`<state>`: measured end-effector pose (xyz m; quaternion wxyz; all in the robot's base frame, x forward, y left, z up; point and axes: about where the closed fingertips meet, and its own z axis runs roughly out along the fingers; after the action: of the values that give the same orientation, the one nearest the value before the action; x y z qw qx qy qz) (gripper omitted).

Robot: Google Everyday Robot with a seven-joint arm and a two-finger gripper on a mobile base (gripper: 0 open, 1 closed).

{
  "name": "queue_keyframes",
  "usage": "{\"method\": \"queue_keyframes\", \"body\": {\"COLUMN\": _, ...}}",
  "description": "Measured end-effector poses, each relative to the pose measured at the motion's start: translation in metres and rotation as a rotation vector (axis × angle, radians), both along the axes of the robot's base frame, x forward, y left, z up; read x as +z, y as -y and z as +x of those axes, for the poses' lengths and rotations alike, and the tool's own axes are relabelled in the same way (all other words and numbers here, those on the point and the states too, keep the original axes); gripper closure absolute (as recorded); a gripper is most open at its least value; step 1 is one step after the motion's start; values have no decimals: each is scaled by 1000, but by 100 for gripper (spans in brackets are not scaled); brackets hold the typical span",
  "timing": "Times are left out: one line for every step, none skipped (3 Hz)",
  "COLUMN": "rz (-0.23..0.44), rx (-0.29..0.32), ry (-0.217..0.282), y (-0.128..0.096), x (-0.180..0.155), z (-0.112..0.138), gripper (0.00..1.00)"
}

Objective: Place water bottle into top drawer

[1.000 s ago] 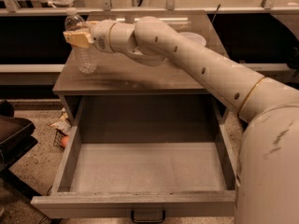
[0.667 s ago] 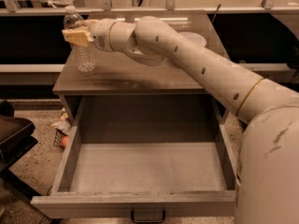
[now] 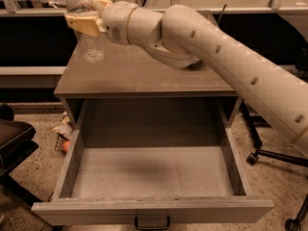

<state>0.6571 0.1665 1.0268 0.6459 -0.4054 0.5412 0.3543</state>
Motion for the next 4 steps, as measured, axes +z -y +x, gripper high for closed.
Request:
{"method": "queue_keyframes", "body": {"rz": -52, "rx": 24, "ry": 20, "y": 36, "x": -4, "z": -61, "gripper": 100}}
{"method": "queue_keyframes", "body": {"rz": -90, "rx": 48, "ry": -37, "y": 127, "x": -75, "z": -142, "gripper": 100}}
{"method": "queue_keyframes", "body": {"rz": -90, "rx": 48, "ry": -37, "y": 127, "x": -75, "z": -142, "gripper": 100}}
{"method": "queue_keyframes", "body": {"rz": -60, "rx": 94, "ry": -60, "y": 113, "x": -110, "z": -140, "gripper": 100}}
